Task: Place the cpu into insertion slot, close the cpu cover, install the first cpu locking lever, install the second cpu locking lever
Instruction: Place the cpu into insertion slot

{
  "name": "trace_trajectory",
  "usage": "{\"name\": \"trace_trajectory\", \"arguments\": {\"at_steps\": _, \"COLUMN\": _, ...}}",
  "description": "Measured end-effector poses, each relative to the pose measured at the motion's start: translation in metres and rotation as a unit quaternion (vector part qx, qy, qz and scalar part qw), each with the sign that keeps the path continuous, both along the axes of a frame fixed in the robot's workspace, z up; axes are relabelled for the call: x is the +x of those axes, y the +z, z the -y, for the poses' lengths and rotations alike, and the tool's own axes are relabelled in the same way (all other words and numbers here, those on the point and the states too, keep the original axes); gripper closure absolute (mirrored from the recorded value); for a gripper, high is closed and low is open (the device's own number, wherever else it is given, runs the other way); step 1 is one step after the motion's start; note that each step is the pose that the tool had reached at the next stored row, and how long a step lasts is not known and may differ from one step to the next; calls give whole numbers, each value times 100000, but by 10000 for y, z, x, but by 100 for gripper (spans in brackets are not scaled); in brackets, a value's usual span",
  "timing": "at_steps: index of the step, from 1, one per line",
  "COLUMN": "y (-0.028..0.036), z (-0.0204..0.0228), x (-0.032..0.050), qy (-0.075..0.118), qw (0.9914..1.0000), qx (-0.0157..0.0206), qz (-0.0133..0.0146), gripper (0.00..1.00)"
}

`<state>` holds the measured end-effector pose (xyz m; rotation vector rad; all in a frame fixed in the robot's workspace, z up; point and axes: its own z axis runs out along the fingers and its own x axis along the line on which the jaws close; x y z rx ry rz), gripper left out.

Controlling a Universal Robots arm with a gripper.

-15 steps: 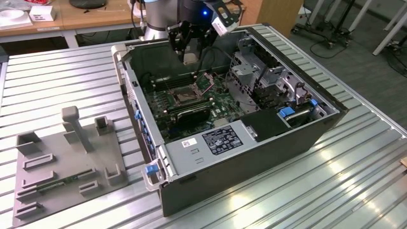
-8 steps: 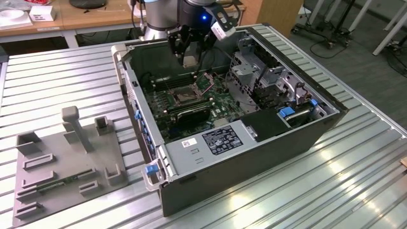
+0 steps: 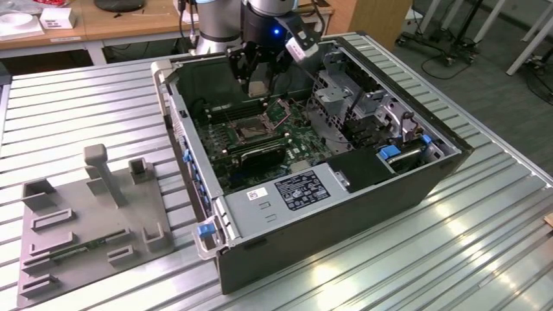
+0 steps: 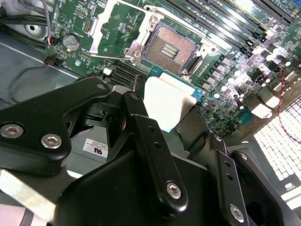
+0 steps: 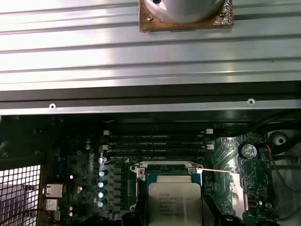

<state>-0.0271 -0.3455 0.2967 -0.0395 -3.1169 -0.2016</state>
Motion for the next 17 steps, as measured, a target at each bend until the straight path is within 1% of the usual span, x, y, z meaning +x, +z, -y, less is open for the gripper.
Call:
{"name": "trace_trajectory", "arguments": {"at_steps": 4, "y": -25, "z": 0, "x": 0, "qy": 4, "qw": 100000, "qx": 115, "qz": 3, "gripper": 46}}
{"name": "trace_trajectory", "arguments": {"at_steps": 8, "y": -74, "z": 0, "x": 0, "qy": 7, "qw": 100000, "qx": 180, "qz": -2, "gripper": 46}}
{"name": "trace_trajectory", "arguments": {"at_steps": 14, "y": -141, "z": 2, "x": -4, "qy": 22, "qw": 99999, "qx": 374, "qz": 29, "gripper": 46}}
{"name": "trace_trajectory", "arguments": {"at_steps": 17, "y": -153, "z": 3, "x": -5, "qy": 28, "qw": 99999, "qx": 379, "qz": 27, "gripper": 46}}
